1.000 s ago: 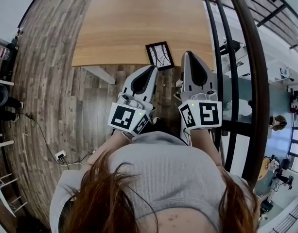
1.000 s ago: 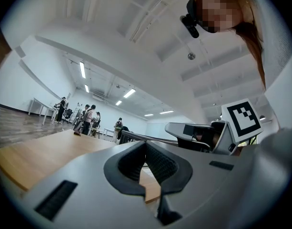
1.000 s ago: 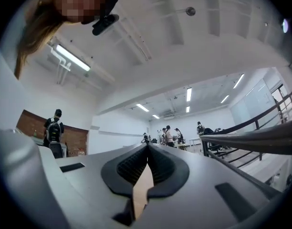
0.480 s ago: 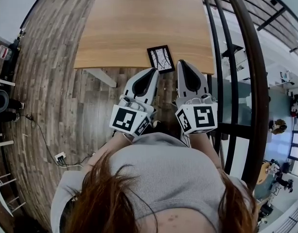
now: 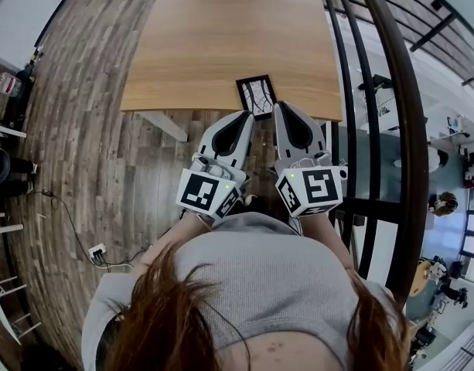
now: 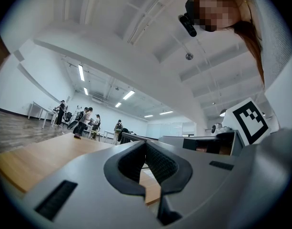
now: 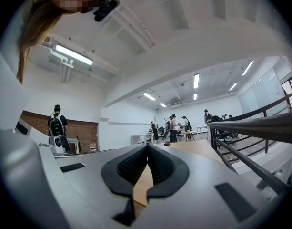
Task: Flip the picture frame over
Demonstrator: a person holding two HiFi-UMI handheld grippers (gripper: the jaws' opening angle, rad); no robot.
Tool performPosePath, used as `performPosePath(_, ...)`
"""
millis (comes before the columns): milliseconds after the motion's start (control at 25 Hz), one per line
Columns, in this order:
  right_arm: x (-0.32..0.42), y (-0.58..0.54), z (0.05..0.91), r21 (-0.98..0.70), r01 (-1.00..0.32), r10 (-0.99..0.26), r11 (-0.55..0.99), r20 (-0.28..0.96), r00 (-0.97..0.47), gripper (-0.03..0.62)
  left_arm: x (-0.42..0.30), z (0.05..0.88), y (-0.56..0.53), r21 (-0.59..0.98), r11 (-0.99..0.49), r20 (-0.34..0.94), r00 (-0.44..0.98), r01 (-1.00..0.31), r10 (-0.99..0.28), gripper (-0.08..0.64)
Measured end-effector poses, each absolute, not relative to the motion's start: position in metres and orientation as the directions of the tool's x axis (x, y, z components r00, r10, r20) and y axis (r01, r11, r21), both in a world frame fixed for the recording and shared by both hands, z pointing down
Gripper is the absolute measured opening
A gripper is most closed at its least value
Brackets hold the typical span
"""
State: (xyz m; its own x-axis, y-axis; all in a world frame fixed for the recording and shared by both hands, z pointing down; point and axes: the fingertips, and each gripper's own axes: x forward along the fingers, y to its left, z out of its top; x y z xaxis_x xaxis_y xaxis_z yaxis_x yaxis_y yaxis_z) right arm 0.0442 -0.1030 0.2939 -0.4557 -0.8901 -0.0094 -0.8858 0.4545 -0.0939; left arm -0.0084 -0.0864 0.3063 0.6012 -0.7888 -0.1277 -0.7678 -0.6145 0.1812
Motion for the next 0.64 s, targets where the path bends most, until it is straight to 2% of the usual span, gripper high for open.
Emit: performPosePath(640,0.039,-0.1003,0.2967,-0.083,-0.88,-0.884,0.467,-0.005,-0.468,0.015,-0.0073,0.3077,-0.0861,0.186,-0.613,-0.125,0.601,-0.768,-0.79,0.005)
